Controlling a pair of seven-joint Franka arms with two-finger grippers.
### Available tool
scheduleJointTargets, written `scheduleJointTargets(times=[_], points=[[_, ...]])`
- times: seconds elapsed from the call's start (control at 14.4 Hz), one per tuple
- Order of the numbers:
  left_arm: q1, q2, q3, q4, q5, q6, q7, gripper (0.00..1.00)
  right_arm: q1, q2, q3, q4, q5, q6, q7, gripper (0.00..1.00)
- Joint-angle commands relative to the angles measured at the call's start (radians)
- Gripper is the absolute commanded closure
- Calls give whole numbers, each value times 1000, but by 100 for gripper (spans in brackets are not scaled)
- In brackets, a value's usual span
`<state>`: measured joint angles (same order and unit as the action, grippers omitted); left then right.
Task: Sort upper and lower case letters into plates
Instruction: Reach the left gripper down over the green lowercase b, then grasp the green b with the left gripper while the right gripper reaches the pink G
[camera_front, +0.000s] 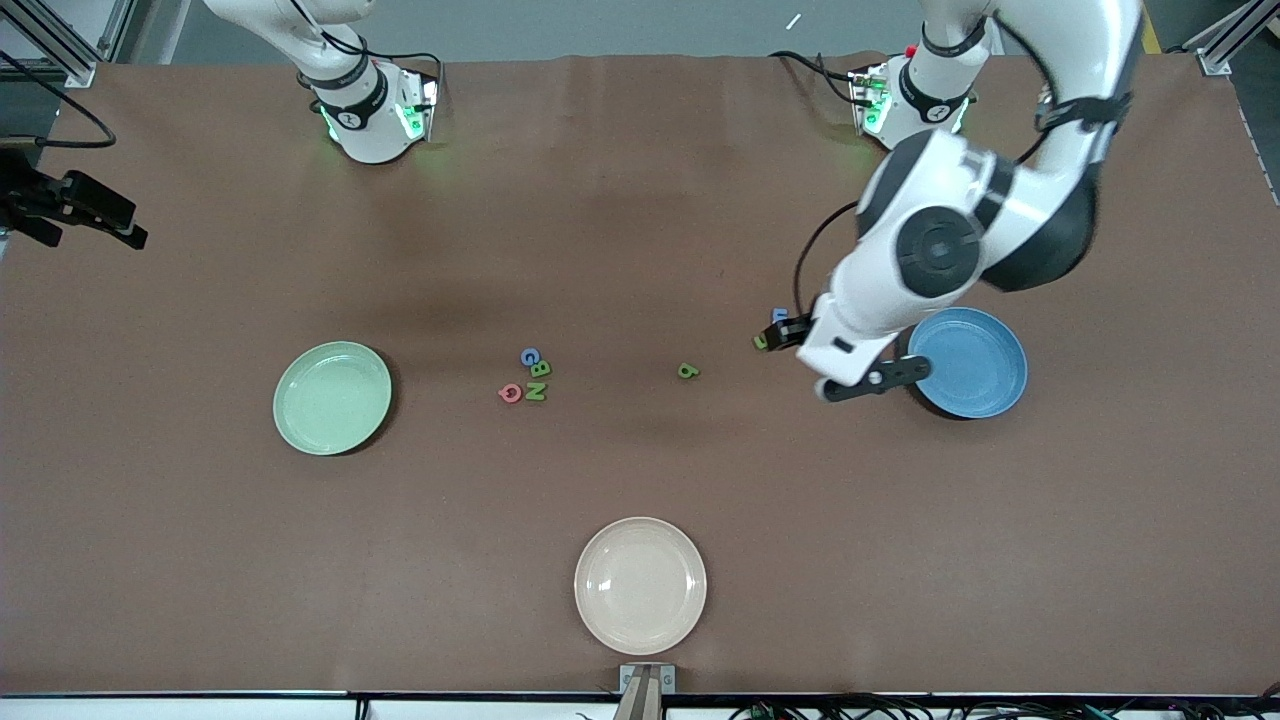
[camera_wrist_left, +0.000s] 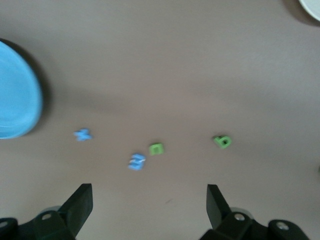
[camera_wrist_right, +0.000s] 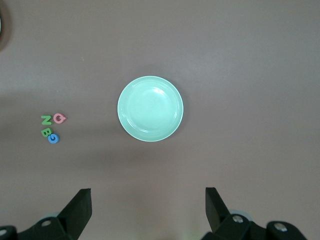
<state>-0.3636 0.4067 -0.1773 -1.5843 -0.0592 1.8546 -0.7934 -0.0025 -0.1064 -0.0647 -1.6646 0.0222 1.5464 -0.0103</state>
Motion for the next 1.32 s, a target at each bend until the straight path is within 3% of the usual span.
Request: scheduleJointTargets(times=[0.0, 0.35, 0.55, 0.76, 0.9, 1.25], points=[[-73, 78, 7, 21, 50, 86, -133, 0, 4, 1, 5, 3, -7, 6, -5, 0], [-176, 216, 15, 12, 96, 334, -345, 0, -4, 7, 5, 5, -10, 6, -17, 0], [-207, 296, 12, 9, 189, 366, -343, 0, -7, 30, 2, 17, -15, 1, -40, 0], [-227, 320, 13, -3, 245, 420, -340, 1, -5, 30, 2, 17, -16, -12, -33, 0], [-227, 320, 12, -17, 245, 439, -314, 7, -7, 28, 2, 17, -16, -14, -33, 0], [-209, 320, 9, -120, 237, 630, -196, 6, -5, 27, 2, 23, -48, -14, -39, 0]])
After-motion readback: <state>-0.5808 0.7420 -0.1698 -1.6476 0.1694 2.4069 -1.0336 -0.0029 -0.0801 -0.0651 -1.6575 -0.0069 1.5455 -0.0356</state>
